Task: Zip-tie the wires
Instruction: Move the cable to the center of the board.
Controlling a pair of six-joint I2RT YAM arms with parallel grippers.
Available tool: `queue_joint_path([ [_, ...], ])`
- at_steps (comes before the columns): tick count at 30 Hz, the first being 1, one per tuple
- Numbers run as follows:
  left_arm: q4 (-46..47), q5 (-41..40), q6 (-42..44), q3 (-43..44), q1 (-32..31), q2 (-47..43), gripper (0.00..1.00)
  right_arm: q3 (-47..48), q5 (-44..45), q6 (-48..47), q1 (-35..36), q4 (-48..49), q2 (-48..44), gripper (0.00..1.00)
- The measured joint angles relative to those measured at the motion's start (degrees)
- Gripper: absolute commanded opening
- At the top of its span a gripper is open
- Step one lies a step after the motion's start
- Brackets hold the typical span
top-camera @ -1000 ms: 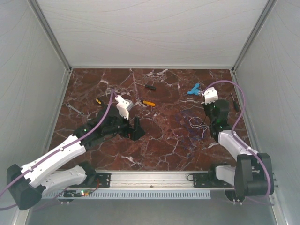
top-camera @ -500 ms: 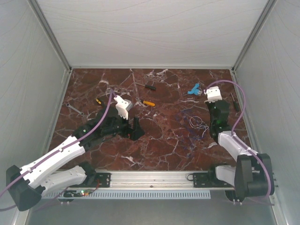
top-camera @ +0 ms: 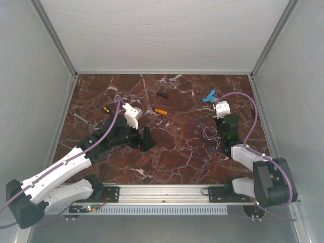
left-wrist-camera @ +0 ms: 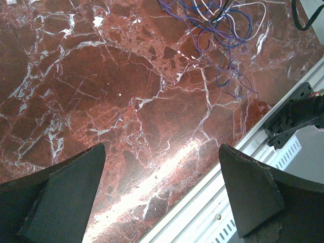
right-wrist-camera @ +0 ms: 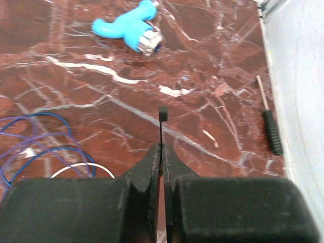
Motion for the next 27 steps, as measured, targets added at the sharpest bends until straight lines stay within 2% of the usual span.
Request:
queue_joint_path([
  [10, 0.0, -0.9, 0.0, 0.0, 0.0, -0.1, 0.93, -0.5, -1.0, 11.7, 6.8, -5.2, -7.4, 0.00],
  [17, 0.0, -1.6, 0.0, 0.0, 0.0, -0.1, 0.93, -0.4, 4.1, 20.4, 15.6, -10.7, -8.8, 0.00],
  [23, 0.0, -2.4, -0.1, 0.0, 0.0, -0.1, 0.93, 1.7, 8.0, 33.6, 23.6, -15.5, -7.5, 0.00],
  [27, 0.0, -2.6, -0.7, 0.0, 0.0, 0.0, 0.86, 3.5, 11.6, 42.0, 30.6, -16.6, -3.6, 0.00],
])
